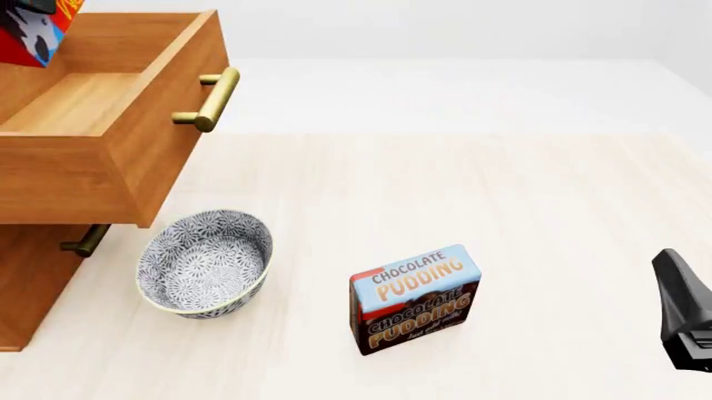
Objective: Put the butter at the back in the top drawer of the cabinet and close it.
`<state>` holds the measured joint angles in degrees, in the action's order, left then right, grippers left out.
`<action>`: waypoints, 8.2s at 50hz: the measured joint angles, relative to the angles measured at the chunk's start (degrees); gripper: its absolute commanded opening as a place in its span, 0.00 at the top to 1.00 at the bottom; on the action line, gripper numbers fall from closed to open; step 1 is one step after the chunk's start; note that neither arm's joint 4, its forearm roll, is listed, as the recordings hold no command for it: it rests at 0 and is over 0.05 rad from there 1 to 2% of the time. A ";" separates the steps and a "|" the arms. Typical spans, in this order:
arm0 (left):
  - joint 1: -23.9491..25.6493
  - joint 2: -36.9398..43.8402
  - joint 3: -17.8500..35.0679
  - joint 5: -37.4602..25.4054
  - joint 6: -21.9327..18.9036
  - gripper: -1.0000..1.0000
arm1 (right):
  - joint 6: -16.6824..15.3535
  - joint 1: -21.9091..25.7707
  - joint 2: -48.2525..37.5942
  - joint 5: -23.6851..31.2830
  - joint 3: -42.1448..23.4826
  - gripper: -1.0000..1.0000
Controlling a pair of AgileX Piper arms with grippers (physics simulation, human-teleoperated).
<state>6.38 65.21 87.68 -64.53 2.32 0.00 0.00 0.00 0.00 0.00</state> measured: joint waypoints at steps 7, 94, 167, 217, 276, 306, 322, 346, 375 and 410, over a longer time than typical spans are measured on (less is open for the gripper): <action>-0.70 0.14 -1.41 1.20 0.27 1.00 | 0.00 0.00 0.00 0.00 0.00 0.00; -8.04 4.86 -9.19 10.92 -1.30 1.00 | 0.00 0.00 0.00 0.00 0.00 0.00; -9.36 8.01 -15.32 18.27 0.67 1.00 | 0.00 0.00 0.00 0.00 0.00 0.00; -10.14 10.67 -16.27 21.59 1.85 1.00 | 0.00 0.00 0.00 0.00 0.00 0.00; 13.16 -0.40 -8.91 20.17 11.45 0.00 | 0.00 0.00 0.00 0.00 0.00 0.00; 29.87 5.26 -18.41 32.14 15.18 0.00 | 0.00 0.00 0.00 0.00 0.00 0.00; 35.77 11.19 -19.10 36.88 16.24 0.00 | 0.00 0.00 0.00 0.00 0.00 0.00; 34.98 21.72 -14.21 38.78 14.81 0.00 | 0.00 0.00 0.00 0.00 0.00 0.00; 28.61 25.82 -11.71 37.52 10.86 0.00 | 0.00 0.00 0.00 0.00 0.00 0.00; 22.05 23.58 -14.78 36.76 9.24 0.00 | 0.00 0.00 0.00 0.00 0.00 0.00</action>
<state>28.42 88.79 72.90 -27.77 11.56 0.00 0.00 0.00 0.00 0.00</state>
